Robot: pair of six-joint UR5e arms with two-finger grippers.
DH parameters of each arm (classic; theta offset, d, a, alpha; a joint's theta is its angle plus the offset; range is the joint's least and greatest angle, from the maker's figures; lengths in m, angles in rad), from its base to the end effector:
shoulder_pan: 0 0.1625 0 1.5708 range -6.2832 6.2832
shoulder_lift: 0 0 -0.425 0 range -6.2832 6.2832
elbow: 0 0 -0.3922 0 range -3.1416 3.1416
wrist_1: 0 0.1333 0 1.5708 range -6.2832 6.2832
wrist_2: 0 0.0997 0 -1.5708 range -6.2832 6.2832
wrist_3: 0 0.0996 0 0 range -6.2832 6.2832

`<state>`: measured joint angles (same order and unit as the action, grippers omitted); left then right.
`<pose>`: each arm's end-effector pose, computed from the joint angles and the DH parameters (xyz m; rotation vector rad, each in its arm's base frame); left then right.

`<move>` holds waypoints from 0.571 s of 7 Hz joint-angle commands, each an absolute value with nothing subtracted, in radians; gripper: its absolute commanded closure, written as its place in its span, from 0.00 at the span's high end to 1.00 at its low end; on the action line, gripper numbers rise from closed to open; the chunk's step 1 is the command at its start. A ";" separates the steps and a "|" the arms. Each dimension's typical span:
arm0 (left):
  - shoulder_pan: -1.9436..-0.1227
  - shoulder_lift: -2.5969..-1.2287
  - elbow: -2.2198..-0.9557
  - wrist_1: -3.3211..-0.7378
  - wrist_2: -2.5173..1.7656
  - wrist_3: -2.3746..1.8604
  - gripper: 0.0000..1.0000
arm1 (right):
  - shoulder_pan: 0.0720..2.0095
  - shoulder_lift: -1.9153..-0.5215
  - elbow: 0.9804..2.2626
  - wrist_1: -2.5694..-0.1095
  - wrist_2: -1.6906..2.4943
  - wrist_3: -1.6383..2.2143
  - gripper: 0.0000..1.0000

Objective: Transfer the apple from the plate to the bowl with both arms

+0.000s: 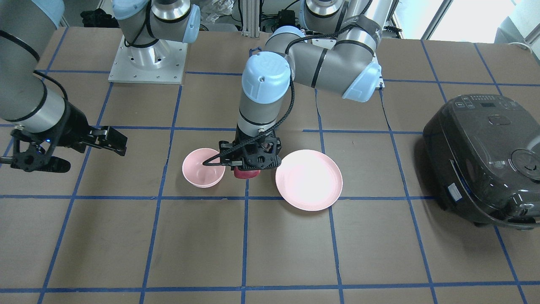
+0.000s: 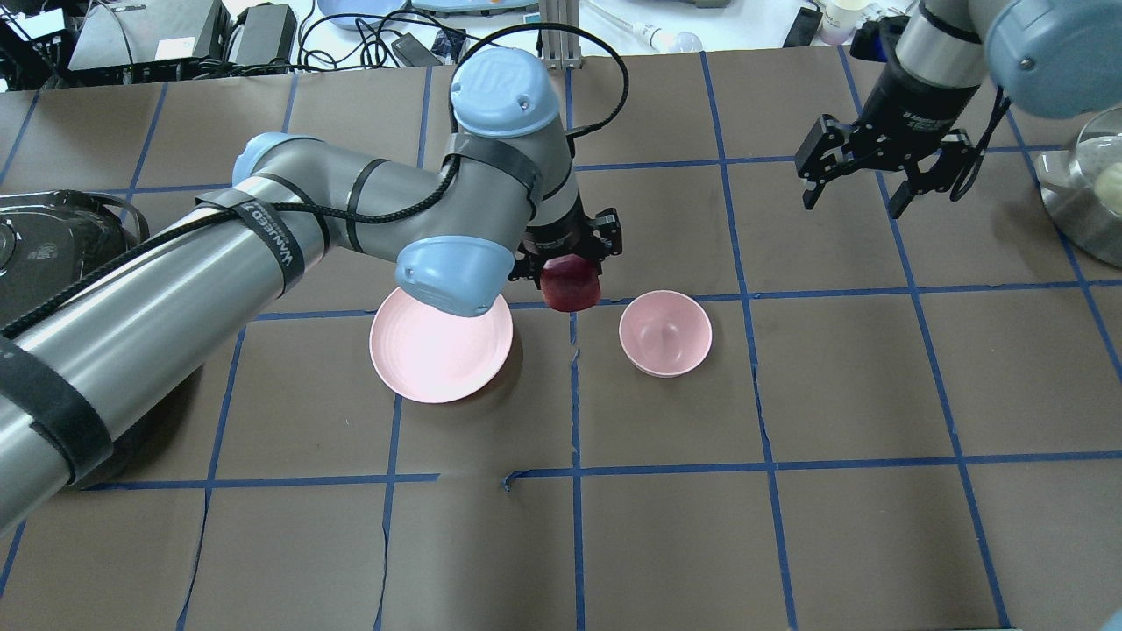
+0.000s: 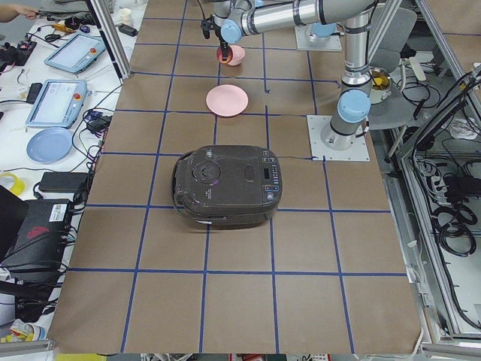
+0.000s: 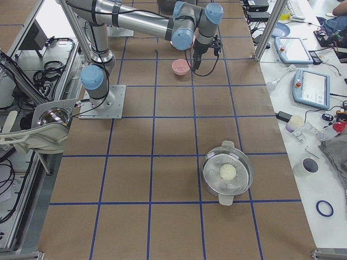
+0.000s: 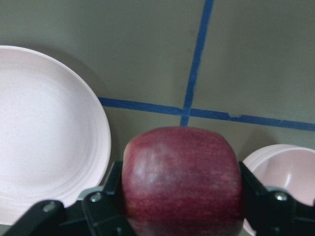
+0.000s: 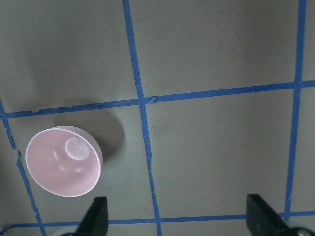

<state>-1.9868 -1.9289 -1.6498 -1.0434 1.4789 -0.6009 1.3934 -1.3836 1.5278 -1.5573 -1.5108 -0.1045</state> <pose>-0.3778 -0.5027 0.3047 0.2723 -3.0047 0.0515 0.0400 -0.5660 0.4099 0.1184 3.0496 0.2259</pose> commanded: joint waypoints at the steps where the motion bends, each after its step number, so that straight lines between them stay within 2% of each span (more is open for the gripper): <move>1: -2.118 -1.940 -1.643 -1.031 1.480 -0.756 0.00 | 1.374 -1.410 1.494 -1.543 -1.568 -0.199 1.00; 4: -2.166 -2.015 -1.623 -0.974 1.491 -0.811 0.00 | 1.362 -1.402 1.496 -1.551 -1.554 -0.206 1.00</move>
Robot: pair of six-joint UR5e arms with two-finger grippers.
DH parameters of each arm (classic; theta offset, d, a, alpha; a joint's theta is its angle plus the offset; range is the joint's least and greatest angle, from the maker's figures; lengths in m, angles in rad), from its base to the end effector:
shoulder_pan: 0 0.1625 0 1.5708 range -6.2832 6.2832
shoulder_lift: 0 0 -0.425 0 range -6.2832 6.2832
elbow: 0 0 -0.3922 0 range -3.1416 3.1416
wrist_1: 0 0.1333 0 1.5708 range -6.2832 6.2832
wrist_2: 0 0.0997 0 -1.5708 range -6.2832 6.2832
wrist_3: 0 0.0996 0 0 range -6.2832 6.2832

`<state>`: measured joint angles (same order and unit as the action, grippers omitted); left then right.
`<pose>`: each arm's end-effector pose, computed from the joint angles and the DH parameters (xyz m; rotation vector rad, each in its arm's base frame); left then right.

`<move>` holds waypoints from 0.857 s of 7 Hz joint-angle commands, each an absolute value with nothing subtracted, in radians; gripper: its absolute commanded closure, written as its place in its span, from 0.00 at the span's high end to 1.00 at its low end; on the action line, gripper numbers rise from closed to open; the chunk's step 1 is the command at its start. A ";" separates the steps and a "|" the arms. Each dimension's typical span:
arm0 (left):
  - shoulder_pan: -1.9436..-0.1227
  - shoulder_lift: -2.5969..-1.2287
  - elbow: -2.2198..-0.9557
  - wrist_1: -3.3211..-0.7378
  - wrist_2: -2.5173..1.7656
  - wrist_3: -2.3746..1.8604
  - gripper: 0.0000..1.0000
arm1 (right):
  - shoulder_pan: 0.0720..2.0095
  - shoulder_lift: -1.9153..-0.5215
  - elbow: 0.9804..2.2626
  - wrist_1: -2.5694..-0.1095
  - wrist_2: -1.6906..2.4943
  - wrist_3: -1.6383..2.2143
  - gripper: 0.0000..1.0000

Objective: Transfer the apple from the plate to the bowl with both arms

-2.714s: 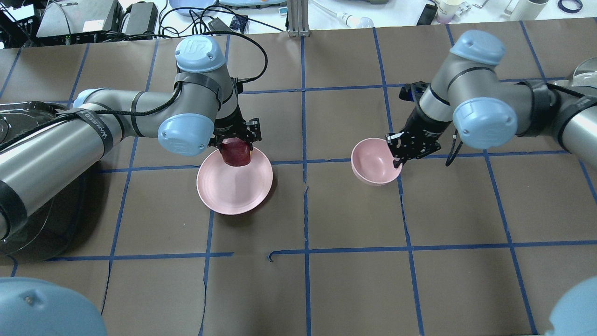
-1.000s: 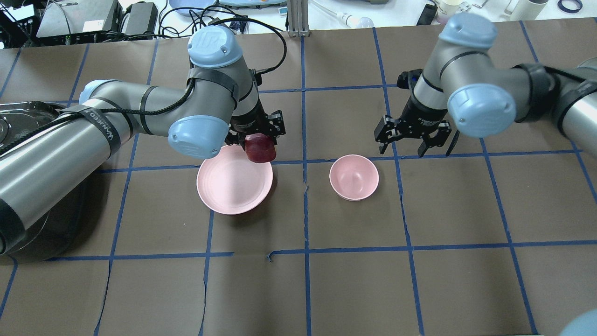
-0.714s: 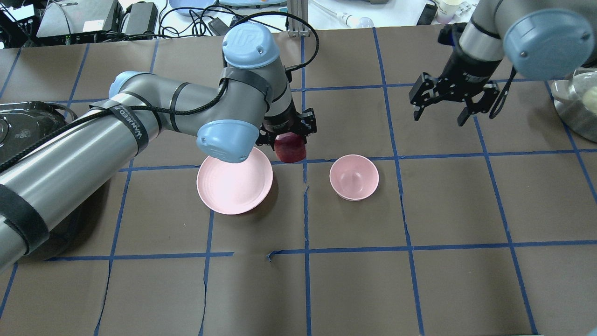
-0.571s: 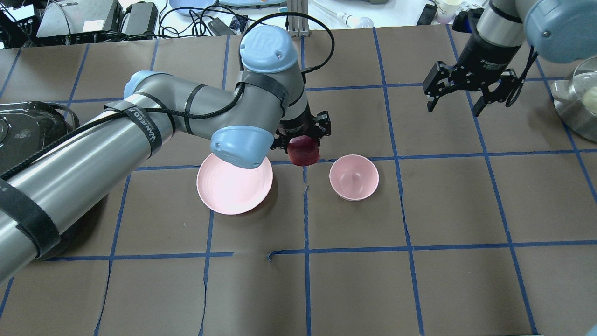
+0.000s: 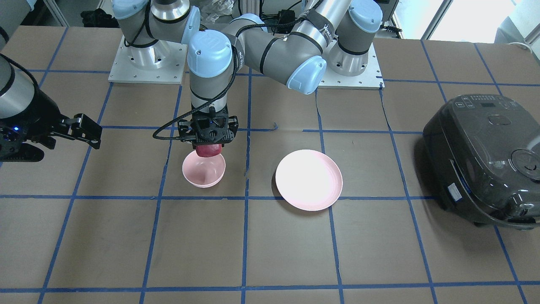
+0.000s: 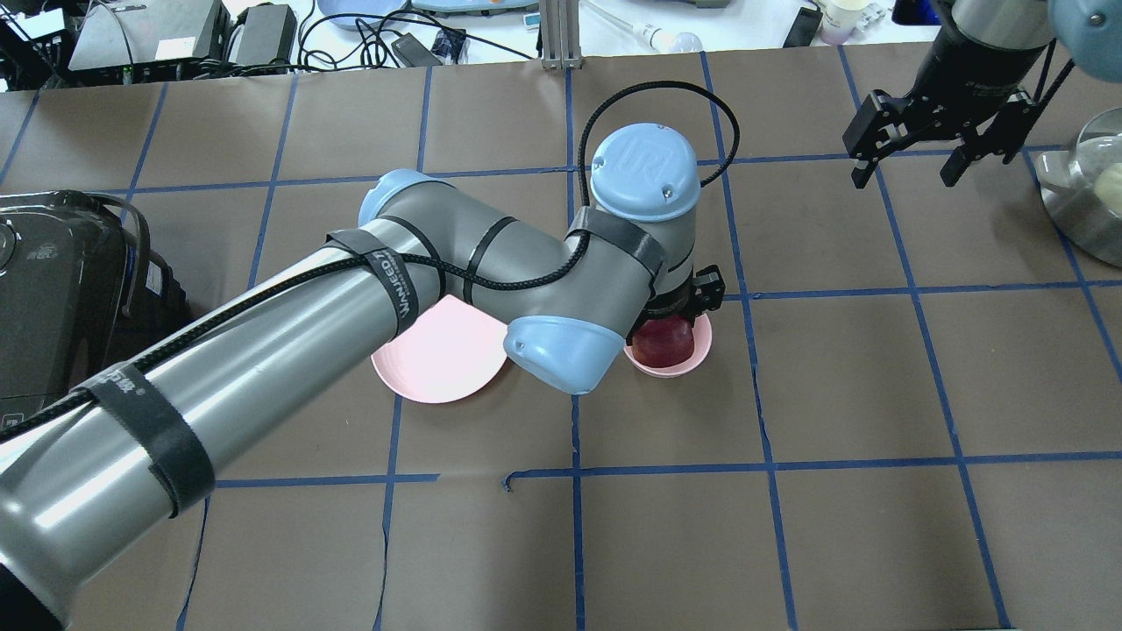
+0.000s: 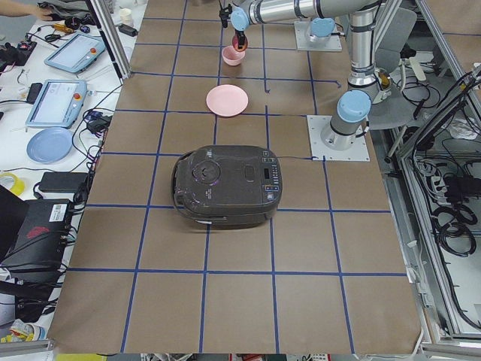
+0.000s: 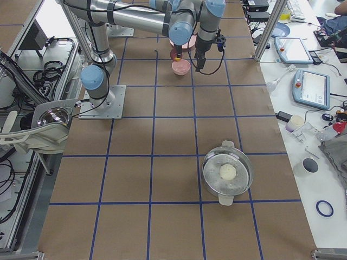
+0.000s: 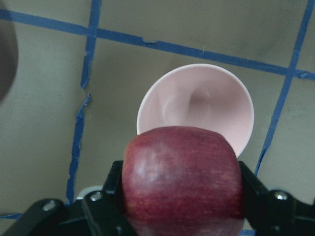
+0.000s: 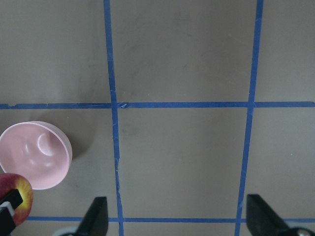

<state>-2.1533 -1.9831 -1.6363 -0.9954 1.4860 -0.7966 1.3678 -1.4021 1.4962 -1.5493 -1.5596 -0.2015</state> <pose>-0.4635 -0.4460 0.2825 0.3158 -2.9974 0.0322 0.0209 -0.5652 0.4342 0.0033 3.1027 0.1724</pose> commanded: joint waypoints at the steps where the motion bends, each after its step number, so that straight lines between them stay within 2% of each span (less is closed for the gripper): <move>1: -2.167 -2.035 -1.611 -0.948 1.493 -0.824 0.00 | 1.361 -1.401 1.496 -1.551 -1.554 -0.225 1.00; 5: -2.168 -2.108 -1.582 -0.881 1.497 -0.821 0.03 | 1.361 -1.401 1.496 -1.554 -1.557 -0.230 1.00; 6: -2.168 -2.106 -1.580 -0.881 1.499 -0.819 0.19 | 1.359 -1.399 1.499 -1.554 -1.559 -0.230 1.00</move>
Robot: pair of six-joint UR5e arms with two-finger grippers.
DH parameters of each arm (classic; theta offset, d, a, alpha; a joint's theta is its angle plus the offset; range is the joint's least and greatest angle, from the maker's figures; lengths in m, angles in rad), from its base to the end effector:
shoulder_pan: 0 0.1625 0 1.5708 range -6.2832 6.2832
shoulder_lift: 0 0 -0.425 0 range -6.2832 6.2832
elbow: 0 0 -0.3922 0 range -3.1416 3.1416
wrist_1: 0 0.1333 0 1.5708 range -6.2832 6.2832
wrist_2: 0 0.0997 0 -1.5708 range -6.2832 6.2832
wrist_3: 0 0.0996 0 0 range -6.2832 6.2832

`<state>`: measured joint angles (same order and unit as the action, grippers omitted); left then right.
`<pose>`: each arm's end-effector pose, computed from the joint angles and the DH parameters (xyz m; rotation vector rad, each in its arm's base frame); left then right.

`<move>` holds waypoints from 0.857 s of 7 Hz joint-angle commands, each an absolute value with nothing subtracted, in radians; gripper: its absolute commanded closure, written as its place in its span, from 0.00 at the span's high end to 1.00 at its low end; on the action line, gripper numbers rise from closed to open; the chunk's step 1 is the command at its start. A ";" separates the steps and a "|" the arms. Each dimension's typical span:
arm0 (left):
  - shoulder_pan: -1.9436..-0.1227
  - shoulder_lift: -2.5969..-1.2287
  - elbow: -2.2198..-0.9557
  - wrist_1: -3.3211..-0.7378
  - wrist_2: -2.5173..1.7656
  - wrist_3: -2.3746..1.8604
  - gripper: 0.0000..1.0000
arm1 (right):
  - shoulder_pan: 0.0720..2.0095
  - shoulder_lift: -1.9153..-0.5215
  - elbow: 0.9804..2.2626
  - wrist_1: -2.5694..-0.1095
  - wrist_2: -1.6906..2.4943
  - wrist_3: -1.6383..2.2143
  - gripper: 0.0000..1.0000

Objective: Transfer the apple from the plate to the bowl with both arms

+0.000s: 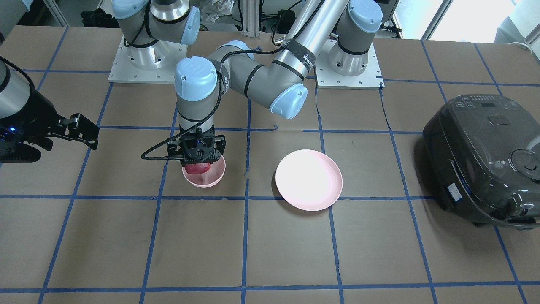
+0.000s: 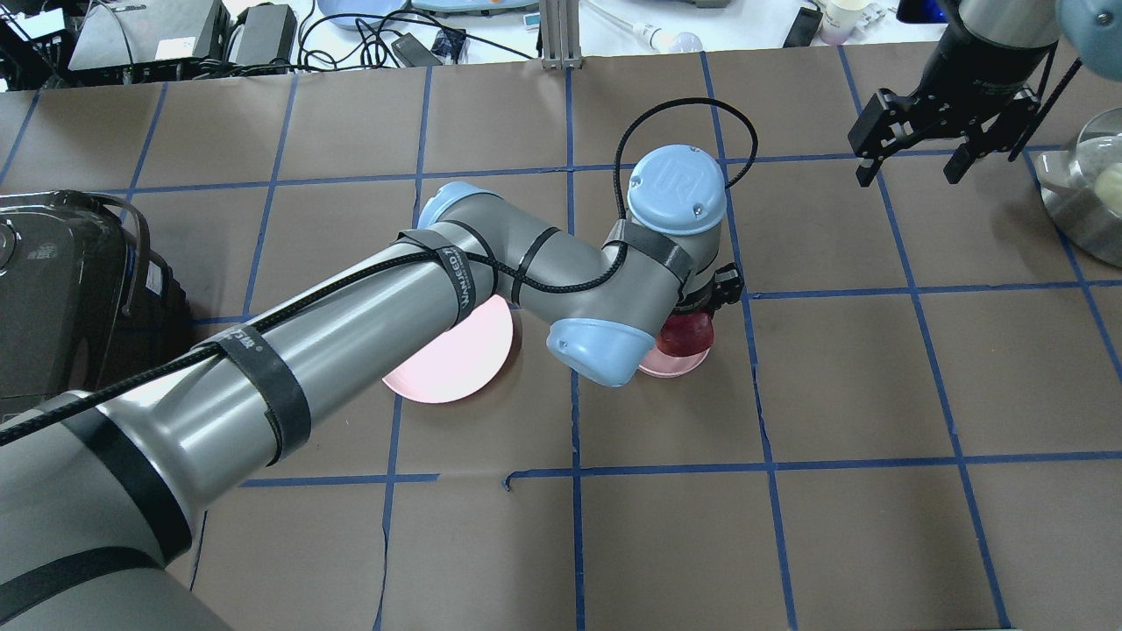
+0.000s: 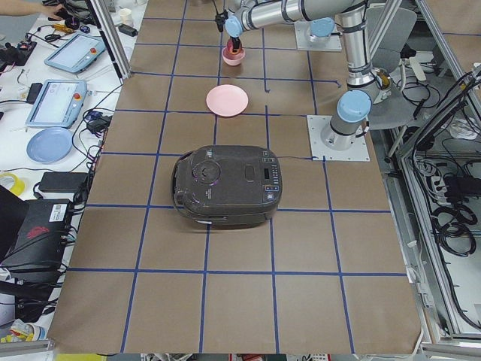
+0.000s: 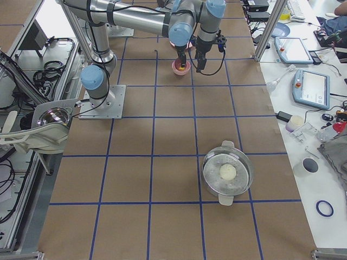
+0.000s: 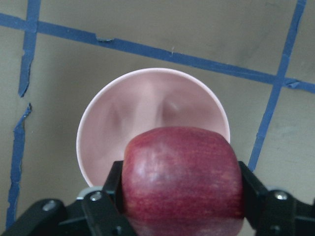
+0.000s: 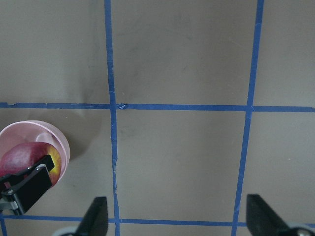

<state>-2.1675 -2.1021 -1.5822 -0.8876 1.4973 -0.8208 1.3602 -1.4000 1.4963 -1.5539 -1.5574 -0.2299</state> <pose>-0.4893 -0.4701 0.2420 0.3270 -2.9753 0.0883 0.0166 -0.5664 0.4334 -0.0287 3.0992 0.1668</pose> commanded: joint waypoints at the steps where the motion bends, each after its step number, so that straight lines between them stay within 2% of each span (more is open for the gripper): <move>1: -2.168 -2.102 -1.582 -0.882 1.523 -0.815 0.39 | 1.359 -1.401 1.499 -1.554 -1.554 -0.230 1.00; 3: -2.163 -2.097 -1.591 -0.882 1.554 -0.787 0.84 | 1.350 -1.399 1.500 -1.554 -1.552 -0.230 1.00; 4: -2.158 -2.092 -1.591 -0.882 1.555 -0.784 0.93 | 1.347 -1.399 1.500 -1.554 -1.552 -0.230 1.00; 6: -2.155 -2.091 -1.582 -0.882 1.552 -0.782 0.94 | 1.347 -1.399 1.502 -1.552 -1.551 -0.230 1.00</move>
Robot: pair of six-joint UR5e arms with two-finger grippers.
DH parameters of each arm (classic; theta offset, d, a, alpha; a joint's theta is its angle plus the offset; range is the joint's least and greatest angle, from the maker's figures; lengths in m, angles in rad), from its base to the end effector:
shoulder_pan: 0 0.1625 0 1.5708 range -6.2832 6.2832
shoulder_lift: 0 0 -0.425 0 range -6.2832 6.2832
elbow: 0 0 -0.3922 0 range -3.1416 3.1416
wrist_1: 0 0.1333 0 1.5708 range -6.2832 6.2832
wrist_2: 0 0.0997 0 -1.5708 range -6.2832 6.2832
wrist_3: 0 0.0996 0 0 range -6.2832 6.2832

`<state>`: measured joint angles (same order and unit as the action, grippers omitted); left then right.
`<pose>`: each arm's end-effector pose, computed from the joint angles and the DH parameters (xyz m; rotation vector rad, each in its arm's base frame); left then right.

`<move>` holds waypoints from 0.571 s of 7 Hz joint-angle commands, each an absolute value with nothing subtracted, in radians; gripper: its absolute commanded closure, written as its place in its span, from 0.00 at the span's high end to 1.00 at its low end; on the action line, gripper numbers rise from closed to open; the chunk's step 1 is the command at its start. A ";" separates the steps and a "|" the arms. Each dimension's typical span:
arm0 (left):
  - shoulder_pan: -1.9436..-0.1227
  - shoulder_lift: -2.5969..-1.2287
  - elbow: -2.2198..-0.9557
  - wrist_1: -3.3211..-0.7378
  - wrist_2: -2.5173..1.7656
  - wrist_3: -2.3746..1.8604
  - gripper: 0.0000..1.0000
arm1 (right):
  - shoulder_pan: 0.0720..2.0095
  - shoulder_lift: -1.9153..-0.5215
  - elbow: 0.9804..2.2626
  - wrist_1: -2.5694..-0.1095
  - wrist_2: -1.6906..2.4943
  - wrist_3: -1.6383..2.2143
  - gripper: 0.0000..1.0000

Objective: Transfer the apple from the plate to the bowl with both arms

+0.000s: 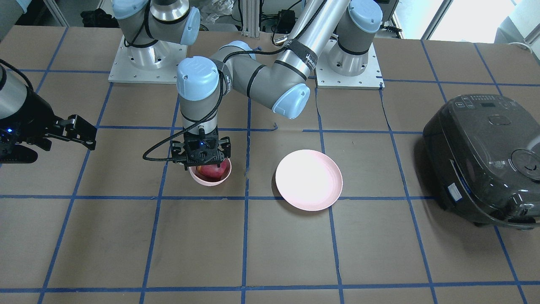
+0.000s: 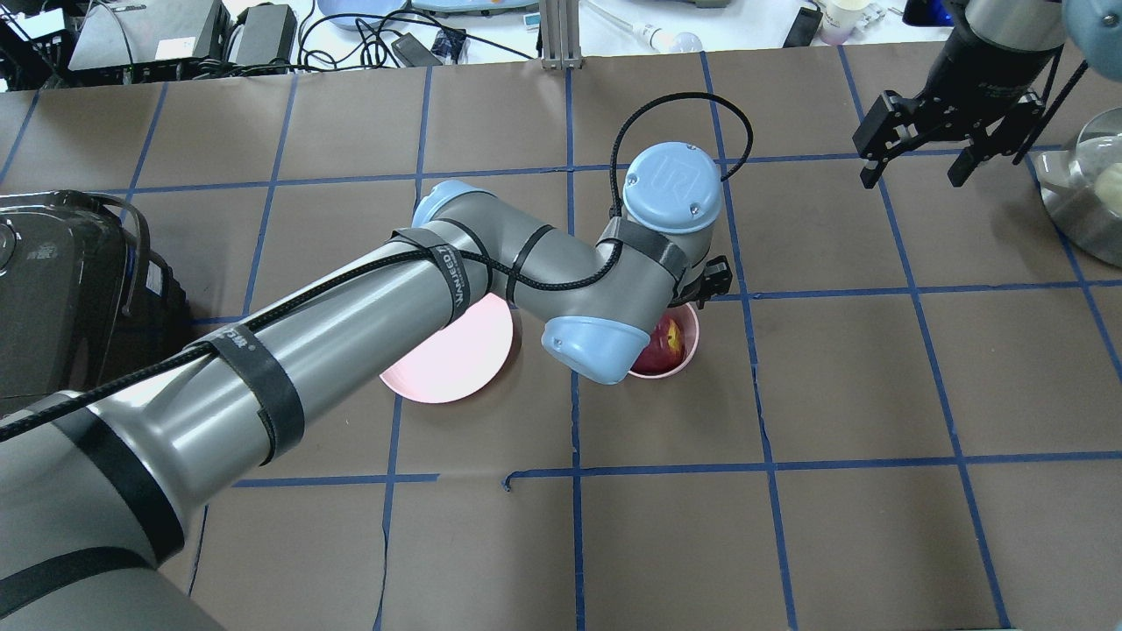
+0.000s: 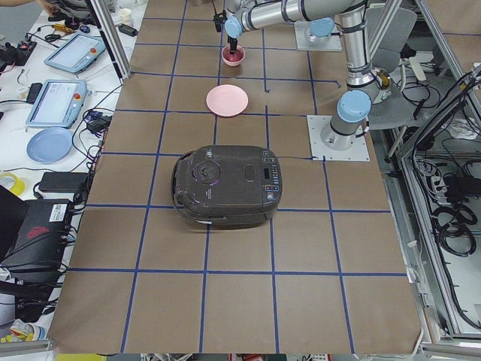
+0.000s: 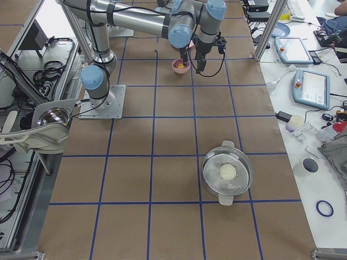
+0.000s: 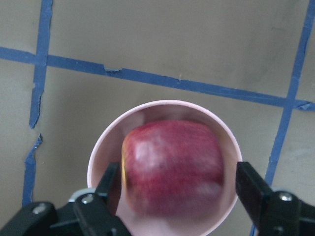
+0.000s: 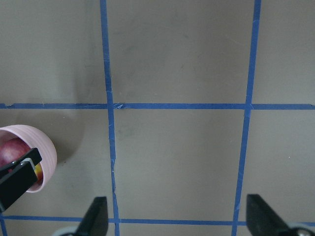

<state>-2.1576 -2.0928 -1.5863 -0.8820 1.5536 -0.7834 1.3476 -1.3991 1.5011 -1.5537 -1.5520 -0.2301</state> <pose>-0.4792 -0.4768 0.2467 0.2952 -3.0139 0.1612 0.0101 -0.5662 0.4306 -0.0089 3.0917 0.1731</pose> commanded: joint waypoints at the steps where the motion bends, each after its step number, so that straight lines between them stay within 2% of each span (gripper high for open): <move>1: -2.143 -2.068 -1.578 -0.888 1.555 -0.773 0.96 | 1.347 -1.399 1.502 -1.552 -1.551 -0.230 1.00; 4: -2.037 -1.987 -1.583 -0.952 1.551 -0.654 0.99 | 1.345 -1.399 1.503 -1.552 -1.552 -0.230 1.00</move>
